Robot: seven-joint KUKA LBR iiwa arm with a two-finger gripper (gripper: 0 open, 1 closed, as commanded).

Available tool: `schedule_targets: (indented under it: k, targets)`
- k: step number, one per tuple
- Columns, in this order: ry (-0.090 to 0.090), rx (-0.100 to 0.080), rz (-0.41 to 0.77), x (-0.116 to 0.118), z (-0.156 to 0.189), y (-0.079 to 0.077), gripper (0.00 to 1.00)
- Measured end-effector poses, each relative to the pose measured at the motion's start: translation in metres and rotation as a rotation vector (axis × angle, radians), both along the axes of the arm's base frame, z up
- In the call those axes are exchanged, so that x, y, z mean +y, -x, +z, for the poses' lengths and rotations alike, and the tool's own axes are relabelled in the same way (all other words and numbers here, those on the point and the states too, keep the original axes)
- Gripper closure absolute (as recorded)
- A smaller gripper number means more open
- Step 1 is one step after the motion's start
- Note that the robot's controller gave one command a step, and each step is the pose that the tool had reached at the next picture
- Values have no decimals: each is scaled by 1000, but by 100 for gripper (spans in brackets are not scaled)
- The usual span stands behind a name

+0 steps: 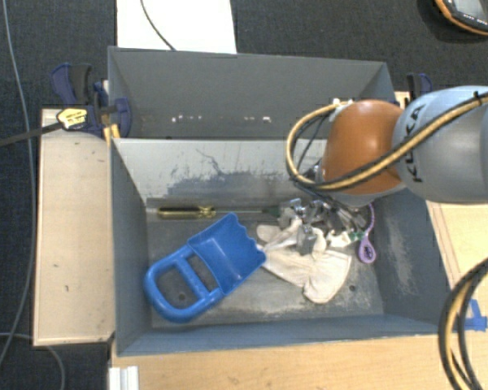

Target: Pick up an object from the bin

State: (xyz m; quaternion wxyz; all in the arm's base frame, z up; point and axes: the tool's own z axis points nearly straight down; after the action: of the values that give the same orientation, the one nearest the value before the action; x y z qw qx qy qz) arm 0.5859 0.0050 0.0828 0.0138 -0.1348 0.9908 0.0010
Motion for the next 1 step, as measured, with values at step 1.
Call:
schedule_targets:
  k: [1]
  targets:
    - [0, -9, -22, -7, 100, 16, 100]
